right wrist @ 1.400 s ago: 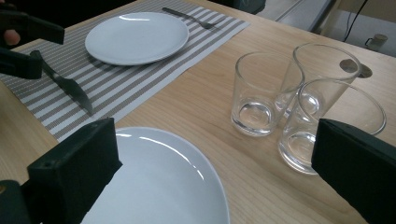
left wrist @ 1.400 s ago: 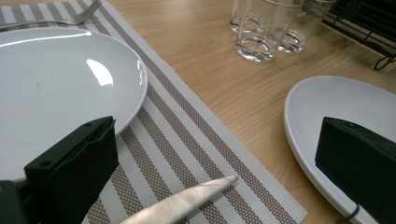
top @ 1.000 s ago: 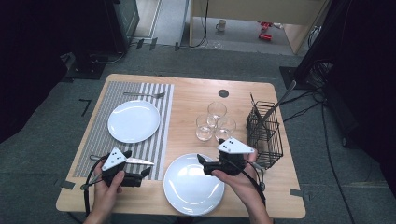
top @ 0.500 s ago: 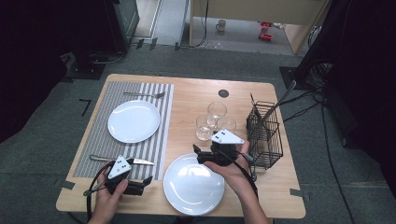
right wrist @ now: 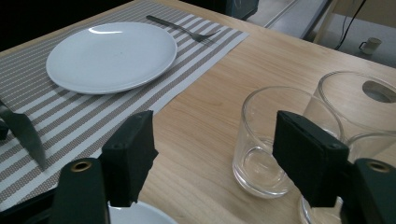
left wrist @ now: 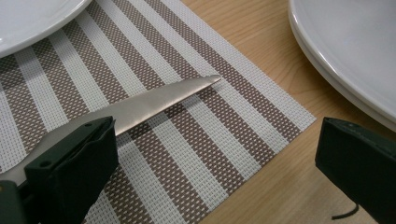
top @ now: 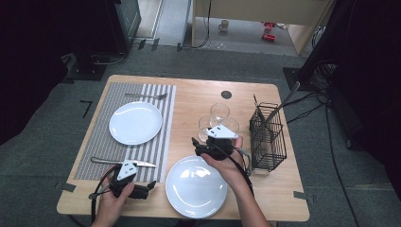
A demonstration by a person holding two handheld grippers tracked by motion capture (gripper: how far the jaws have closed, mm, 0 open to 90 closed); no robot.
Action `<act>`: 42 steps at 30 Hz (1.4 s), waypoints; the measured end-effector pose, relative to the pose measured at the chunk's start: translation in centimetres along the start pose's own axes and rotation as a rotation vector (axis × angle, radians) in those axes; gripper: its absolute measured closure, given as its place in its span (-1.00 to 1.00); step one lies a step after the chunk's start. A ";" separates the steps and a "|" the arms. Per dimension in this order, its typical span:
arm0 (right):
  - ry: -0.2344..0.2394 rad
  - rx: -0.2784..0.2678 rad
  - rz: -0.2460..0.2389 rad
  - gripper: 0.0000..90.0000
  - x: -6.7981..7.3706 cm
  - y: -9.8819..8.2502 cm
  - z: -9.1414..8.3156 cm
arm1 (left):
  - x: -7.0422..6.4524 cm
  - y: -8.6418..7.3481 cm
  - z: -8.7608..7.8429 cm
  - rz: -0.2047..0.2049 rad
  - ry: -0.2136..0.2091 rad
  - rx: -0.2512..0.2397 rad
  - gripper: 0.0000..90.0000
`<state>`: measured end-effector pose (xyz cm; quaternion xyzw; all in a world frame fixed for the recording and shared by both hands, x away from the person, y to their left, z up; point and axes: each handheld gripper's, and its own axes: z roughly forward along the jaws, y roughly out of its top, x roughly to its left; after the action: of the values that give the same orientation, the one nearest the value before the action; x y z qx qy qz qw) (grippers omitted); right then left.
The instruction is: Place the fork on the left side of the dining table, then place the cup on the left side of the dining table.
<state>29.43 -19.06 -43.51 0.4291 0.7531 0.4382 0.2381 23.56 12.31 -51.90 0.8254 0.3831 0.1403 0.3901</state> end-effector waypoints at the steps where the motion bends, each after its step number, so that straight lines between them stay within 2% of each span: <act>1: 0.002 0.004 -0.004 -0.27 -0.1 0.0 0.3 | 0.1 0.0 0.0 -0.001 0.000 0.006 -1.00; 4: 0.001 0.013 -0.006 -0.23 -0.2 0.1 1.2 | 0.2 0.0 0.1 -0.025 0.000 0.030 -1.00; 6: -0.006 0.020 -0.005 -0.22 -0.3 0.1 1.8 | 0.3 0.0 0.1 -0.028 -0.002 0.028 -1.00; 10: -0.021 0.019 0.012 -0.20 -0.8 0.1 2.8 | 0.0 0.0 0.2 -0.003 0.020 0.042 -1.00; 13: -0.024 0.026 0.021 -0.19 -1.2 0.0 3.4 | -0.6 0.1 0.5 0.041 0.057 0.064 -1.00; 19: -0.023 0.049 0.028 -0.19 -1.5 0.1 4.5 | -0.6 0.1 0.5 0.042 0.062 0.065 -1.00; 32: 0.000 0.069 0.018 -0.19 -1.5 -0.1 5.5 | -0.6 0.1 0.5 0.042 0.062 0.065 -1.00; 42: 0.039 0.078 0.002 -0.18 -1.1 -0.1 5.9 | -0.6 0.1 0.5 0.042 0.062 0.065 -1.00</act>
<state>34.24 -17.39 -46.60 0.4304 0.7735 0.4171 0.2060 23.46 11.51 -52.14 0.8408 0.3821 0.1614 0.3479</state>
